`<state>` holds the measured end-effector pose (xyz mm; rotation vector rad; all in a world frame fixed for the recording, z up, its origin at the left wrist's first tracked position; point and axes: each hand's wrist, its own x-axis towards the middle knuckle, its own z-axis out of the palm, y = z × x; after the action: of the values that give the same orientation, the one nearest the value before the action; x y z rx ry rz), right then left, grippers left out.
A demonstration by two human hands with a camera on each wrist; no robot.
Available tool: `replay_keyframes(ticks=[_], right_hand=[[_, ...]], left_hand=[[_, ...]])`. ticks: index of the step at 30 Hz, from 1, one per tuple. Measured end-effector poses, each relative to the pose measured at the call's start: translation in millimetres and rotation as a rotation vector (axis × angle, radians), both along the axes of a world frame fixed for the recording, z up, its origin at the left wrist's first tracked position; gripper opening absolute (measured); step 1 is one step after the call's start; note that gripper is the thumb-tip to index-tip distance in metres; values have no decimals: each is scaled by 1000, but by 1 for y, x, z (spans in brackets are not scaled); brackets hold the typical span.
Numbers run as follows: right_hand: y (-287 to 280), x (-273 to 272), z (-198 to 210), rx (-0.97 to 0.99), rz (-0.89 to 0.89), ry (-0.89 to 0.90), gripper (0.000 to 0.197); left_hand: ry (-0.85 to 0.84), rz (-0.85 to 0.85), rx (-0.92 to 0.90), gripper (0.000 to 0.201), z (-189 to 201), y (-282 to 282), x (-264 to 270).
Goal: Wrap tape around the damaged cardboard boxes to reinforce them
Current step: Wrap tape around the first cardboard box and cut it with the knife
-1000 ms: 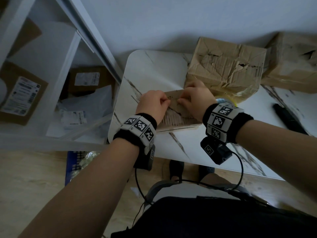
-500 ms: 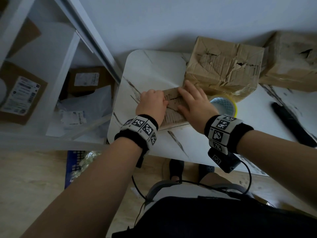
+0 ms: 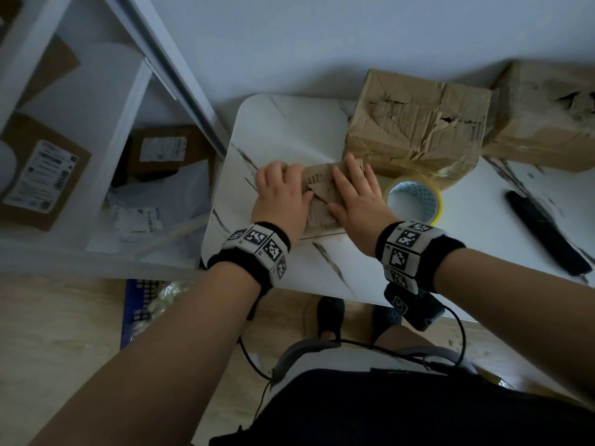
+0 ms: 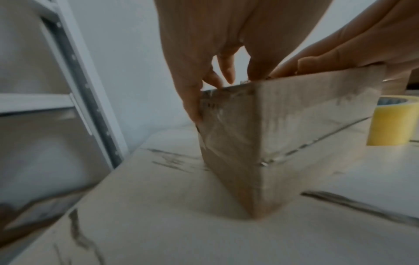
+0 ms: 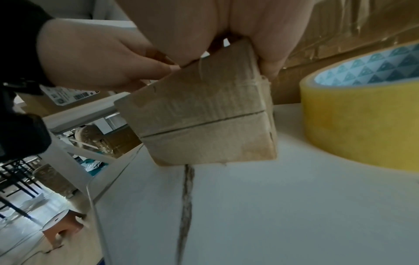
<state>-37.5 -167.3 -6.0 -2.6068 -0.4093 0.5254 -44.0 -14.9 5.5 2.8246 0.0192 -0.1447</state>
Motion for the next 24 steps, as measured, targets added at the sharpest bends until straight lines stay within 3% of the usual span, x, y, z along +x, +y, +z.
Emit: replay_keyframes(ticks=[3, 11, 15, 19, 24], right_hand=[[4, -3, 1, -10, -14, 0, 62], [3, -2, 0, 20, -21, 31, 60], [-14, -7, 0, 96, -119, -57, 58], [-40, -17, 1, -98, -226, -76, 57], [-53, -11, 6, -104, -252, -25, 51]], left_hand=[[57, -90, 79, 57, -8, -4, -13], [129, -206, 247, 77, -23, -3, -20], [167, -225, 245, 76, -20, -2, -15], [201, -219, 201, 76, -15, -2, -15], [142, -133, 168, 78, 2, -17, -11]])
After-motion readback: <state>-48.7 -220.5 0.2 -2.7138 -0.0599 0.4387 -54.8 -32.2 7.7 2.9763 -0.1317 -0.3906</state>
